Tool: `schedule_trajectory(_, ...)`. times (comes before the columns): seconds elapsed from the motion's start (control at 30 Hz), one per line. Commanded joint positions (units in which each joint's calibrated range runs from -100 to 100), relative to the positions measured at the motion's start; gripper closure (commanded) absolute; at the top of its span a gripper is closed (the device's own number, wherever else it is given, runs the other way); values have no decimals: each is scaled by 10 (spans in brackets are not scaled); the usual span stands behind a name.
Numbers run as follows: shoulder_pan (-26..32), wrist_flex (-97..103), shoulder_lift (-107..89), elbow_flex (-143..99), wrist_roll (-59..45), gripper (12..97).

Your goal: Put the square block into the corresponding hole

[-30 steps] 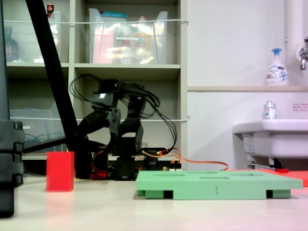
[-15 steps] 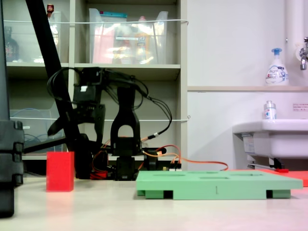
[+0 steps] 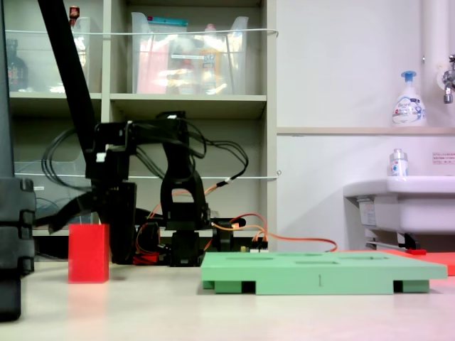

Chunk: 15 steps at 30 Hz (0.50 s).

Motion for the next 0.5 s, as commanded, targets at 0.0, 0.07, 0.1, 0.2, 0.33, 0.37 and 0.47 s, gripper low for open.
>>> schedule_trajectory(0.0,-2,2,7,34,-6,311)
schedule_trajectory(0.07,-2,8,16,34,-6,319)
schedule_trajectory(0.1,-2,9,21,33,-5,344)
schedule_trajectory(0.2,-6,9,21,27,-5,501)
schedule_trajectory(0.33,-14,1,16,3,-5,679)
schedule_trajectory(0.37,-15,-2,16,-2,-5,682)
schedule_trajectory(0.47,-17,-25,16,-7,-4,752)
